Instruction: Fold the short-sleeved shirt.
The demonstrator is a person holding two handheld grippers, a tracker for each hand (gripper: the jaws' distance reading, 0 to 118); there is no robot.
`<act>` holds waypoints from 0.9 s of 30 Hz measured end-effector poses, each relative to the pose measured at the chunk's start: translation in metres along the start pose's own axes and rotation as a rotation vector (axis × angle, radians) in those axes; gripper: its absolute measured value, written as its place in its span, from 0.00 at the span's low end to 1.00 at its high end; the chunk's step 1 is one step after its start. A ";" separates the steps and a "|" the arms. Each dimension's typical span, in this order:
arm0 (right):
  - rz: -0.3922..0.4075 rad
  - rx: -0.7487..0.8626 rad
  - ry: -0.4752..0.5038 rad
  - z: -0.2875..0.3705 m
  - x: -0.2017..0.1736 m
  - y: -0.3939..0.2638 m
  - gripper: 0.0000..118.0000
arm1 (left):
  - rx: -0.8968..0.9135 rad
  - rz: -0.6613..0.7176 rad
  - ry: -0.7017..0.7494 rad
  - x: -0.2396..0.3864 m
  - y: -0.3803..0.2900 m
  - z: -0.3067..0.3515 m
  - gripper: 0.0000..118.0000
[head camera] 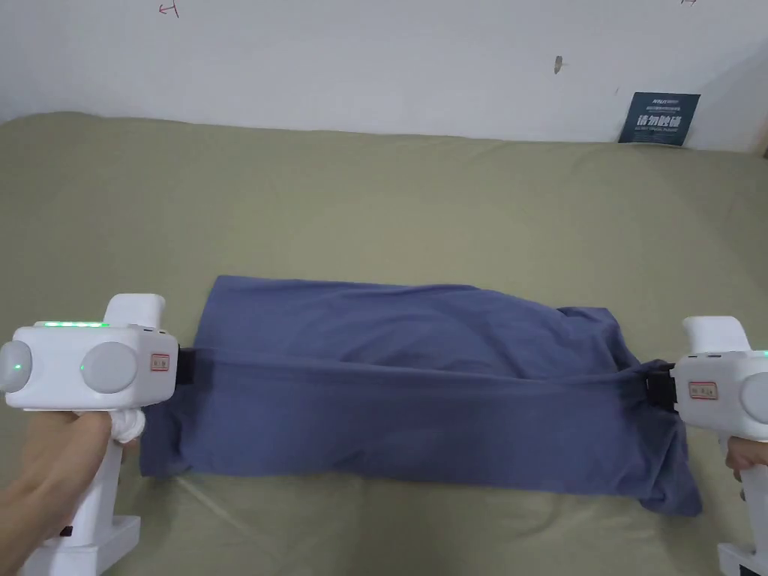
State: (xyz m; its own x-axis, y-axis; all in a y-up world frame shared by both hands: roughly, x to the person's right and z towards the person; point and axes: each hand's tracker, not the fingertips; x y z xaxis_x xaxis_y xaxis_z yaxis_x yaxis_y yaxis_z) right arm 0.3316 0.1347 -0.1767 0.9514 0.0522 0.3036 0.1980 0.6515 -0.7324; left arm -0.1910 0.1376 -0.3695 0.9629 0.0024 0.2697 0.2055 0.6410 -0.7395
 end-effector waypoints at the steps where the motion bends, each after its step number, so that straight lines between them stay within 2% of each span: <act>1: -0.001 -0.004 -0.003 -0.010 0.001 0.003 0.04 | -0.004 -0.005 0.007 0.002 0.004 -0.008 0.09; 4: -0.004 -0.026 -0.017 -0.031 0.001 0.007 0.04 | -0.027 -0.018 0.025 0.009 0.010 -0.028 0.09; 10: -0.074 -0.048 -0.008 -0.052 0.003 0.002 0.06 | -0.066 -0.003 0.017 0.010 0.007 -0.050 0.10; 11: -0.090 -0.047 -0.002 -0.052 0.004 0.000 0.18 | -0.050 0.013 -0.013 0.008 0.006 -0.050 0.29; 12: -0.111 -0.047 0.014 -0.050 0.003 -0.002 0.44 | -0.016 0.023 -0.040 0.005 0.004 -0.048 0.62; 13: -0.107 -0.047 0.002 -0.047 0.003 -0.004 0.78 | -0.024 0.018 -0.032 0.003 0.002 -0.045 0.94; 14: -0.110 -0.046 -0.001 -0.044 0.003 -0.006 0.99 | -0.030 0.015 -0.028 0.003 0.001 -0.043 1.00; 15: -0.113 -0.038 0.001 -0.038 0.005 -0.010 1.00 | -0.017 0.007 -0.010 0.003 -0.001 -0.035 0.96; 18: -0.097 0.028 -0.017 -0.017 0.006 -0.019 0.87 | 0.030 -0.009 0.014 -0.005 -0.006 -0.014 0.82; 19: -0.099 0.041 -0.027 -0.008 0.006 -0.022 0.79 | 0.041 -0.007 0.019 -0.006 -0.009 -0.006 0.73; 20: -0.103 0.077 -0.033 0.001 0.006 -0.026 0.60 | 0.053 -0.003 0.019 -0.008 -0.012 0.001 0.52; 21: -0.108 0.113 -0.042 0.010 0.007 -0.031 0.37 | 0.061 0.006 0.018 -0.011 -0.016 0.010 0.25; 22: -0.121 0.131 -0.038 0.019 0.008 -0.036 0.08 | 0.066 0.018 0.022 -0.013 -0.021 0.016 0.03; 23: -0.141 0.141 -0.029 0.026 0.010 -0.041 0.00 | 0.068 0.031 0.016 -0.013 -0.024 0.021 0.04; 25: -0.213 0.206 -0.016 0.044 0.011 -0.048 0.00 | 0.051 0.050 -0.001 -0.018 -0.032 0.029 0.04; 27: -0.228 0.184 0.009 0.052 0.013 -0.051 0.00 | 0.021 0.057 -0.018 -0.017 -0.040 0.032 0.04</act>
State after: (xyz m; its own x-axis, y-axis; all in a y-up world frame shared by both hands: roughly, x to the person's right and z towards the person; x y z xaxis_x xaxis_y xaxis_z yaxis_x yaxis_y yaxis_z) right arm 0.3219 0.1411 -0.1036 0.8894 -0.1177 0.4417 0.3616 0.7721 -0.5225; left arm -0.2211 0.1358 -0.3247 0.9696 0.0528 0.2387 0.1467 0.6556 -0.7407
